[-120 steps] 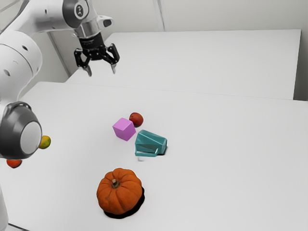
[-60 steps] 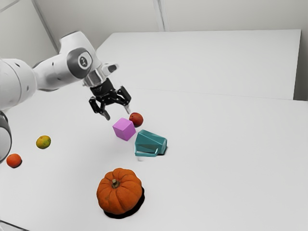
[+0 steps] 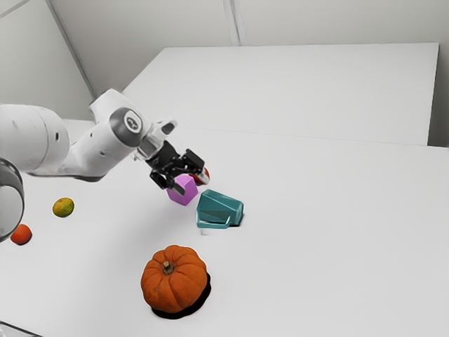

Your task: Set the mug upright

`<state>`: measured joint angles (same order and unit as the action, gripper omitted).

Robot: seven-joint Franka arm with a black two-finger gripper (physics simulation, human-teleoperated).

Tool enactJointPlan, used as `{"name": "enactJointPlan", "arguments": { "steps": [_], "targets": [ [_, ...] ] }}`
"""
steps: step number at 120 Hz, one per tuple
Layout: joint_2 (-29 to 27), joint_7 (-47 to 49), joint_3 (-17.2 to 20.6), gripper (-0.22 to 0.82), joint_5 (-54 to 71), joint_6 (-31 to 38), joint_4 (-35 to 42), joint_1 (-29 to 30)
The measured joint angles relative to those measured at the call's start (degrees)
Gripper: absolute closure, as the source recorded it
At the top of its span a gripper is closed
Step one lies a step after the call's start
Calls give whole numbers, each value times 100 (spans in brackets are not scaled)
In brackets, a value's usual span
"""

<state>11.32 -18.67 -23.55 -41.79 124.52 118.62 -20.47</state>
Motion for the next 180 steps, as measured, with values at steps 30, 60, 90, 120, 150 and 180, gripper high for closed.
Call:
{"name": "enactJointPlan", "arguments": {
  "steps": [30, 60, 90, 120, 150, 180],
  "targets": [
    [352, -834, 74, 0, -769, 125, 7, -3],
    [493, -1475, 95, 0, -1596, 136, 86, -27],
    [508, -1927, 140, 0, -2106, 51, 167, -37],
    [487, -2229, 216, 3, -2404, -82, 297, -37],
    [432, -2432, 228, 24, -2460, -117, 347, -37],
    [420, -2557, 232, 52, -2456, -116, 341, -42]
  ]
}}
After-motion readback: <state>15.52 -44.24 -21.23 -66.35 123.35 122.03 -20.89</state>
